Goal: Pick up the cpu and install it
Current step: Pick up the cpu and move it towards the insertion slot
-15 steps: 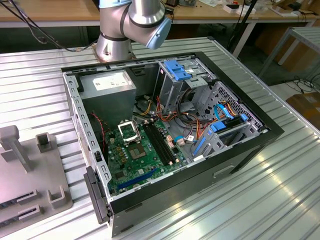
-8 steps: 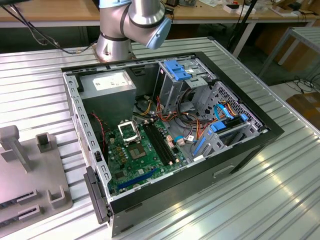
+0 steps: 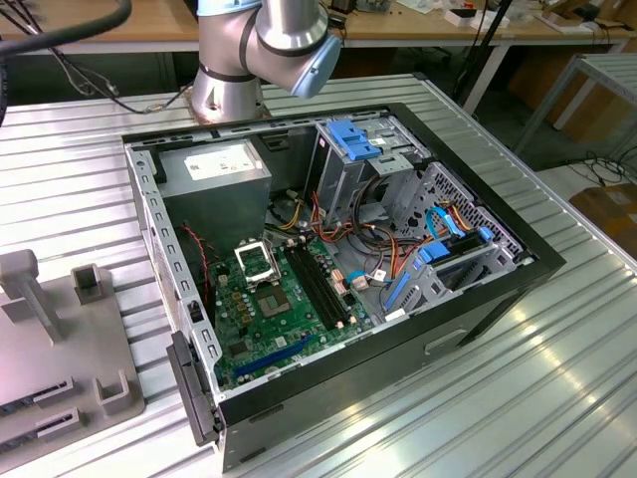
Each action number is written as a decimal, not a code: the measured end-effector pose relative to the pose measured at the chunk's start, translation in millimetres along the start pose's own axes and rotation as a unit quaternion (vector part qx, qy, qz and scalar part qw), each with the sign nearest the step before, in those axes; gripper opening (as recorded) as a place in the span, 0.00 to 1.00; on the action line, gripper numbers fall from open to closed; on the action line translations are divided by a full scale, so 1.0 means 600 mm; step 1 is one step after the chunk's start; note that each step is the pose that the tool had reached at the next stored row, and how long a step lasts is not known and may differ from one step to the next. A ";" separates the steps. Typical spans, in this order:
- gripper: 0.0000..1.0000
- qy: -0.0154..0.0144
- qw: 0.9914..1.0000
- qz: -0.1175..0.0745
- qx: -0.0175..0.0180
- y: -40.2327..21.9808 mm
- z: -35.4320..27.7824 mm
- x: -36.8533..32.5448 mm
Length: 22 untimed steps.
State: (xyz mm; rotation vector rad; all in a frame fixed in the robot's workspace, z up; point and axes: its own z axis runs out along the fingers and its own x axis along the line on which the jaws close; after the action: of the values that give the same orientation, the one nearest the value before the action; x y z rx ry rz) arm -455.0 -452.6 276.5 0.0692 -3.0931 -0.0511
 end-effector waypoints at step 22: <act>0.51 0.001 1.000 -0.024 0.001 -0.004 0.030 -0.001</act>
State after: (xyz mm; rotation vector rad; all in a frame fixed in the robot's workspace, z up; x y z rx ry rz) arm -455.0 -454.7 258.4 0.1425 -3.0898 -0.0493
